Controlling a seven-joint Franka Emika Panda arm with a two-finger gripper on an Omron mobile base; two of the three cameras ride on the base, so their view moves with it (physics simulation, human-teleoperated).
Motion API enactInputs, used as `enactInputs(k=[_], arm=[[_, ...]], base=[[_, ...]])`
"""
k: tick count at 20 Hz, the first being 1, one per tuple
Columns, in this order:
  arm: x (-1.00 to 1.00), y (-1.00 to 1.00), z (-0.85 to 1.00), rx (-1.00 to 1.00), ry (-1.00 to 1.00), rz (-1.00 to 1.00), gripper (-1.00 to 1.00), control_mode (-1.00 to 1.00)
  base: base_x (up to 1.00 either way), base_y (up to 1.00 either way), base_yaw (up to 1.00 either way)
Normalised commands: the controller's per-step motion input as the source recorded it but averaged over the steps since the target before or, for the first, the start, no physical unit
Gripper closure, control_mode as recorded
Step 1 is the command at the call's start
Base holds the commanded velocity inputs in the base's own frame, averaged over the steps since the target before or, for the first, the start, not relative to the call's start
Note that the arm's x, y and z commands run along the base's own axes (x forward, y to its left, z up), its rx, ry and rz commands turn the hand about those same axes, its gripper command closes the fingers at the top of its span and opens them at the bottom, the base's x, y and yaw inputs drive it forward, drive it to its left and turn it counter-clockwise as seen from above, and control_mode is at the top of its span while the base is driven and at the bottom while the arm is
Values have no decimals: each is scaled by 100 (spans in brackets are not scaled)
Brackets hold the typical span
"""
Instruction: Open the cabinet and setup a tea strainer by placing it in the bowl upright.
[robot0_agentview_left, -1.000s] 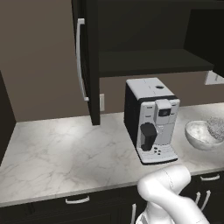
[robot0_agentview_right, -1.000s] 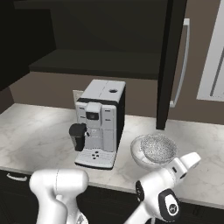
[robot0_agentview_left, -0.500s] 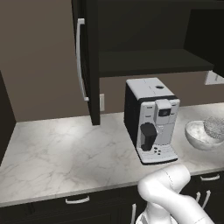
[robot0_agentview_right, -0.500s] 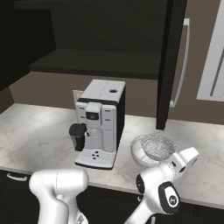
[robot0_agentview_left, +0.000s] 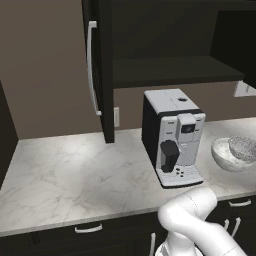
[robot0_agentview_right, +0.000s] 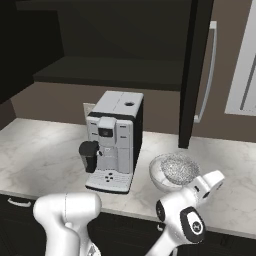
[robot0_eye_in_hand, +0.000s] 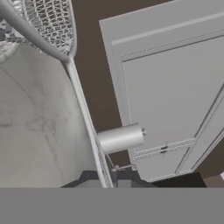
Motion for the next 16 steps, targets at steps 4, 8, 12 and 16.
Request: enactInputs(k=[4,8,12,16], arm=[[26,0,-4,0,0,0,100,-100],[23,1,-4,0,0,0,100,-100],[18,0,-12,0,0,0,100,-100],[9,0,-16,0,0,0,100,-100]], base=[[0,0,0],[0,0,0],[0,0,0],[0,0,0]])
